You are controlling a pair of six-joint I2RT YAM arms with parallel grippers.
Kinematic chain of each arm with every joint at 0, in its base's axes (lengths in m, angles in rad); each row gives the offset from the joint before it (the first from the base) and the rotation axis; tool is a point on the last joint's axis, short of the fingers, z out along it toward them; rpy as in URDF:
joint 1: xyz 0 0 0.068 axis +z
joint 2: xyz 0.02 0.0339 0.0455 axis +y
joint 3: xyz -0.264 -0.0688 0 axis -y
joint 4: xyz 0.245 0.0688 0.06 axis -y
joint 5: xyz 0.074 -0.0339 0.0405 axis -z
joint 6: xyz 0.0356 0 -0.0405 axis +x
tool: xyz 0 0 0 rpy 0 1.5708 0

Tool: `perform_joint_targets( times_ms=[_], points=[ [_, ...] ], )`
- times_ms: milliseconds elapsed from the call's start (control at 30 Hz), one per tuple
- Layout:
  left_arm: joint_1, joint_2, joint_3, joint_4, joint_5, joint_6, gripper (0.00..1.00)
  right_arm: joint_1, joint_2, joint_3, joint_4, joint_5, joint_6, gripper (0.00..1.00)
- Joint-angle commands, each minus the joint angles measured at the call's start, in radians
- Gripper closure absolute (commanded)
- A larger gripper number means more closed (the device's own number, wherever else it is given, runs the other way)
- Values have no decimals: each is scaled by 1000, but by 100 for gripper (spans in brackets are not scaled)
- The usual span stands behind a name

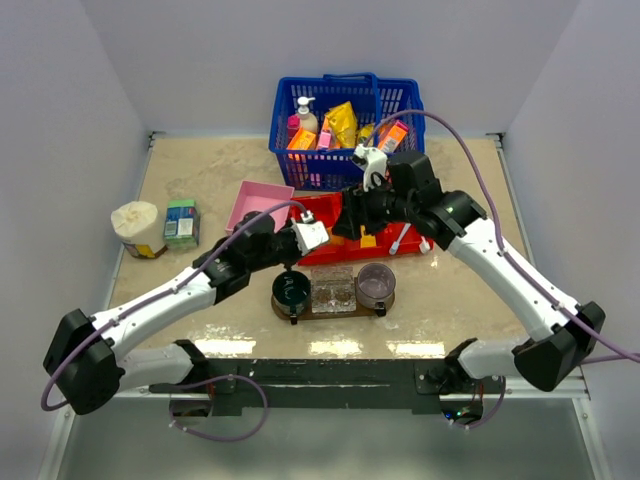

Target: Prepare toiletry sets of a toothbrush and toothpaste on the tray

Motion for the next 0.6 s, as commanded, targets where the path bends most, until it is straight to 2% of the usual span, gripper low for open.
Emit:
perform_joint_targets(
  times_ms=[0,267,467,567],
  points=[
    [0,27,80,61,-82,-124,100,4,-59,-80,162,64,94,38],
    [0,41,97,47,-82,-165,100,18,-44,-124,215,93,115,44],
    [-1,37,94,47,-93,-171,100,21,-16,-121,246,66,126,62],
    [-1,35,93,48,-101,-173,100,21,-1,-123,251,44,129,75]
  ],
)
